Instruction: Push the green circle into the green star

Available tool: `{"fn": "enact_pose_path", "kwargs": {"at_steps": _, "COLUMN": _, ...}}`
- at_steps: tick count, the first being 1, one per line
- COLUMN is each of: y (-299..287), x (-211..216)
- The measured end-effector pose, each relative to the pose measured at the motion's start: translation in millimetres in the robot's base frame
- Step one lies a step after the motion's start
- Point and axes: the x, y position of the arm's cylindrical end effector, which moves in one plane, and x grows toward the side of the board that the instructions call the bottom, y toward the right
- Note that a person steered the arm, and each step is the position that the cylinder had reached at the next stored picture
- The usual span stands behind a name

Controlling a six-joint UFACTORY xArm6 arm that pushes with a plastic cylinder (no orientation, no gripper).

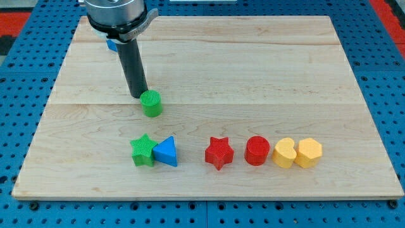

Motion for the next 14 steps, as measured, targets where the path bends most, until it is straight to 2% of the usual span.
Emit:
{"fn": "enact_pose_path", "kwargs": {"at_steps": 1, "y": 17.5, "x": -2.2}}
{"fn": "enact_pose_path", "kwargs": {"at_steps": 2, "y": 39.4, "x": 28.7}}
{"fn": "enact_pose_path", "kwargs": {"at_steps": 4, "y": 13.3, "x": 60.8}}
{"fn": "enact_pose_path", "kwargs": {"at_steps": 5, "y": 50.5, "x": 62.3}}
{"fn": "enact_pose_path", "kwargs": {"at_steps": 6, "y": 58.6, "x": 69.8}}
{"fn": "enact_pose_path", "kwargs": {"at_steps": 8, "y": 45.8, "x": 93.0}}
{"fn": "enact_pose_path", "kwargs": {"at_steps": 14, "y": -19.8, "x": 97.2}}
